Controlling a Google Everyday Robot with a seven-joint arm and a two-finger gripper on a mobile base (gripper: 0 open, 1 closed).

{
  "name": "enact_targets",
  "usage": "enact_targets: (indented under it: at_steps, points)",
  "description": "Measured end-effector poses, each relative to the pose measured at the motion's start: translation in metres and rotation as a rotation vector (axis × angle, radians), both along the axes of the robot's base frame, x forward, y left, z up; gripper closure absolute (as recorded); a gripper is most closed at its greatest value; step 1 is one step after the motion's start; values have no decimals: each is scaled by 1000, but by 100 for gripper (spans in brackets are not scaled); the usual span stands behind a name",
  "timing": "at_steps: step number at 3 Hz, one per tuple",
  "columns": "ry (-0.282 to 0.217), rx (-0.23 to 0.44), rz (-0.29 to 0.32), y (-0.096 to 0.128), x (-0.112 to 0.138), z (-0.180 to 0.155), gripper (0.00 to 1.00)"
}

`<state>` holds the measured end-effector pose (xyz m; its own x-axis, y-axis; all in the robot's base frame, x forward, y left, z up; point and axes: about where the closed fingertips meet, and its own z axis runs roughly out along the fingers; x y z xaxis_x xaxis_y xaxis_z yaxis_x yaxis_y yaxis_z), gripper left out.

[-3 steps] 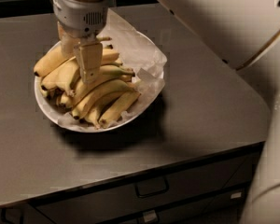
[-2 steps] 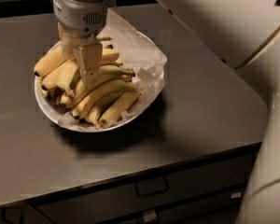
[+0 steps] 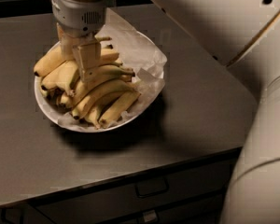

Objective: Pick banana from white bowl

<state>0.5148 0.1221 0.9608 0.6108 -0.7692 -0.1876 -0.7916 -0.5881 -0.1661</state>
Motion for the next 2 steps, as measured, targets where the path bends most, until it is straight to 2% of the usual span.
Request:
enact_targets:
  at_steps: [2]
  points:
    - [7,-3,6,3,4,-2,44]
